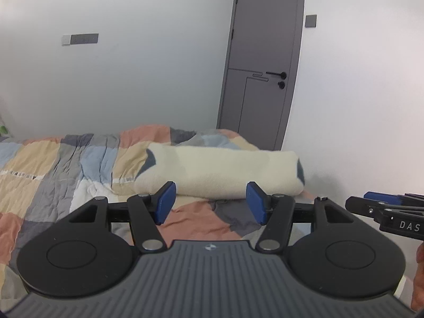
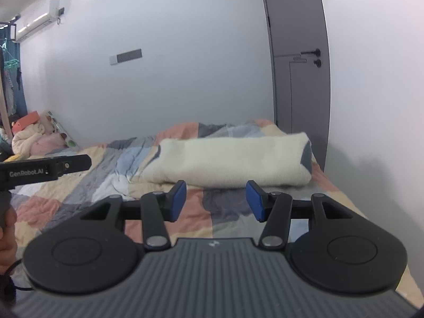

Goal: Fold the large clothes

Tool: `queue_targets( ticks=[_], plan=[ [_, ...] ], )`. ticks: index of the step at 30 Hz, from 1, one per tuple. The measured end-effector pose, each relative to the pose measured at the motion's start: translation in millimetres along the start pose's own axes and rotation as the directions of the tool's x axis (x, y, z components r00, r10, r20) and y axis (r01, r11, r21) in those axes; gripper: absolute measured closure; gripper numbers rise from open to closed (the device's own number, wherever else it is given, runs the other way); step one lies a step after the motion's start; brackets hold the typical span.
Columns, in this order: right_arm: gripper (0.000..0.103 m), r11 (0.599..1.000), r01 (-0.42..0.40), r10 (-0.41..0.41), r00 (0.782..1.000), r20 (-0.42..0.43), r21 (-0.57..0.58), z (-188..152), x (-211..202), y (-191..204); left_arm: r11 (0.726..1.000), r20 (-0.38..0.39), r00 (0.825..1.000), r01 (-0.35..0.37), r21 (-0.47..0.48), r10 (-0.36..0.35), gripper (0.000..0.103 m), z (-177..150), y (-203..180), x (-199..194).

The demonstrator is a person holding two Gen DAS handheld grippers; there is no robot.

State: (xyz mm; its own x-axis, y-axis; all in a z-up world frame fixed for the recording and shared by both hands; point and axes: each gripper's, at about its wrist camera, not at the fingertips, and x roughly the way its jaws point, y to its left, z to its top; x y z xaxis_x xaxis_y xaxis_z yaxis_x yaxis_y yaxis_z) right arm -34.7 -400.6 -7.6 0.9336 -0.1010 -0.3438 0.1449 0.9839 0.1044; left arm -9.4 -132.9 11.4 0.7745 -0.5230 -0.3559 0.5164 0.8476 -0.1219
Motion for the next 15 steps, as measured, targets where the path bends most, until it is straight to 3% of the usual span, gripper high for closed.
queue_targets(
  ticks=[15],
  plan=[
    [0.049, 0.998, 0.049, -0.045, 0.997, -0.070, 0.045, -22, 13, -10, 1.000, -0.066, 0.998, -0.002, -0.006, 0.001, 0.038, -19, 9, 23]
  ],
)
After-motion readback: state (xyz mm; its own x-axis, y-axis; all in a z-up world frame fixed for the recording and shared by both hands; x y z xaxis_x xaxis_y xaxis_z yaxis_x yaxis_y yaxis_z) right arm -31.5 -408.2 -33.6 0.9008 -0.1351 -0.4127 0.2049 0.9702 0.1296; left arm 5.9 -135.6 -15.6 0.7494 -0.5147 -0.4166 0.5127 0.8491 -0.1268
